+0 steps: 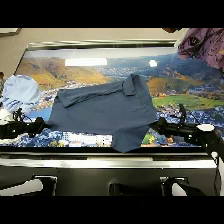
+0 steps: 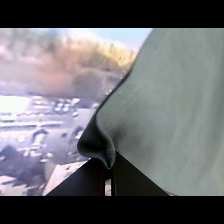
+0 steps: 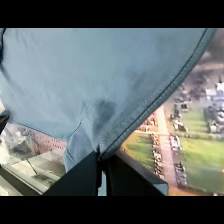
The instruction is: Fold the clothes and pants, and hang the long-sleeved shirts on hangers.
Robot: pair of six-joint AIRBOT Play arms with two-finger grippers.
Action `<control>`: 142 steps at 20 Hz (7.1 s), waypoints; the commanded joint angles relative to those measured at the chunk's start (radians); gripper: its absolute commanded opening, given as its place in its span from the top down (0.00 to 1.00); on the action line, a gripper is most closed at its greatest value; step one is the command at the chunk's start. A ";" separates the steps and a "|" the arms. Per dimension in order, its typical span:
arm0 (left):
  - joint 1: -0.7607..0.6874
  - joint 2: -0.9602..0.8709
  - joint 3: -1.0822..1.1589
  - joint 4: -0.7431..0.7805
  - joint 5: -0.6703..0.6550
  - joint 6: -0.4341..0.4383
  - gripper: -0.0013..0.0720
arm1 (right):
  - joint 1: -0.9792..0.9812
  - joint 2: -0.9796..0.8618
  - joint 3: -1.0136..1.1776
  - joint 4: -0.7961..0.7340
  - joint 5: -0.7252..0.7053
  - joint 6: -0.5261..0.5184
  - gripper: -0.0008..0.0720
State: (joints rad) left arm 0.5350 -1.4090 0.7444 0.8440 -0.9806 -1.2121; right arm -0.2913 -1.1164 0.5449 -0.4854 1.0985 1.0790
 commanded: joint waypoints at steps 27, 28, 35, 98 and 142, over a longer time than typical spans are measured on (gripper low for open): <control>-0.345 0.611 1.131 0.517 -0.308 -0.518 0.96 | 0.004 0.297 1.571 -0.628 0.227 0.484 0.95; -0.345 0.581 1.131 0.502 -0.333 -0.516 0.96 | 0.004 0.269 1.570 -0.624 0.257 0.514 0.95; -0.371 0.145 1.131 0.425 -0.449 -0.431 0.96 | 0.004 -0.180 1.494 -0.528 0.443 0.635 0.95; -0.156 0.378 0.039 0.322 -0.241 -0.525 0.03 | -0.240 0.017 -0.130 -0.365 0.215 0.185 0.30; -0.126 0.163 -0.161 0.071 -0.216 -0.179 0.03 | -0.239 0.016 -0.250 -0.127 0.010 0.036 0.95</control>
State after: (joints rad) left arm 0.4381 -1.2270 0.5846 0.9134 -1.2224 -1.3914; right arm -0.5312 -1.1007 0.2951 -0.6128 1.1034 1.1152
